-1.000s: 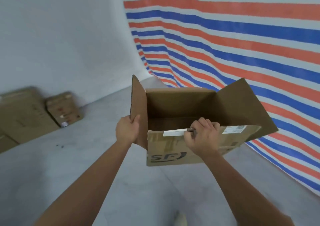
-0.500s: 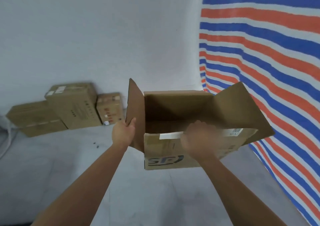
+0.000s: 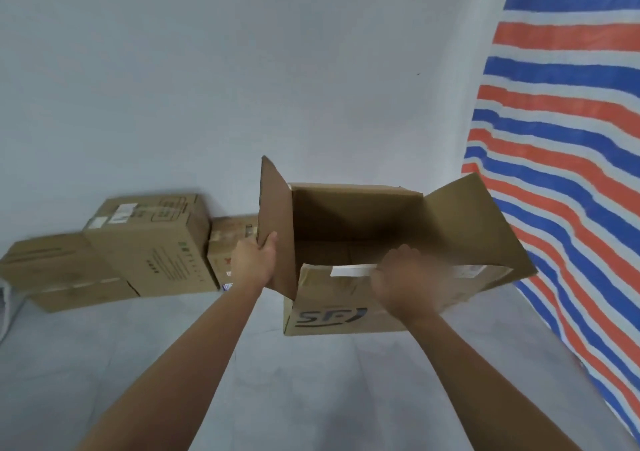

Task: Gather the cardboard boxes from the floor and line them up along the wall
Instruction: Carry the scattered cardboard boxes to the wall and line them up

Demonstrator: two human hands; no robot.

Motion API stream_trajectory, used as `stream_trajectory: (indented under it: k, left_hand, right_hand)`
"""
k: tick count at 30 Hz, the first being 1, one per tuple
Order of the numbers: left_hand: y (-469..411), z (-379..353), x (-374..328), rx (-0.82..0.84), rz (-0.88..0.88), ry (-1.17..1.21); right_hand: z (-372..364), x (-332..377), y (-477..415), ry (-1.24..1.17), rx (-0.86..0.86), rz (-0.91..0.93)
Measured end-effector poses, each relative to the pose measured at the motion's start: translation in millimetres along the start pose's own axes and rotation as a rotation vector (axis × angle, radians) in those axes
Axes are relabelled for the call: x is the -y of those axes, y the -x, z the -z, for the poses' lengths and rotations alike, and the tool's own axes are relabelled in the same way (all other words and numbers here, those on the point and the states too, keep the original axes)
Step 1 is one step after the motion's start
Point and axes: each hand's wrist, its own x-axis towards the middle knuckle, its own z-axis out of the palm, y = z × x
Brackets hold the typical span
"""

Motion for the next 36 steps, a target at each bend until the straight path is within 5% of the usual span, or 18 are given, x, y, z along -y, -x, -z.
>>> stream_trajectory:
  k: [8, 19, 36]
  left_hand:
    - [-188.5, -66.2, -14.6, 0.045, -0.013, -0.149]
    - [-419.7, -196.7, 32.3, 0.001, 0.302, -0.274]
    - [-629.3, -321.9, 282.3, 0.123, 0.410, -0.422]
  right_hand:
    - [-132.5, -15.7, -154.8, -0.065, 0.019, -0.036]
    - [-350.8, -70.9, -338.7, -0.094, 0.315, 0.054]
    - [-661.5, -112.2, -312.7, 0.019, 0.638, -0.141]
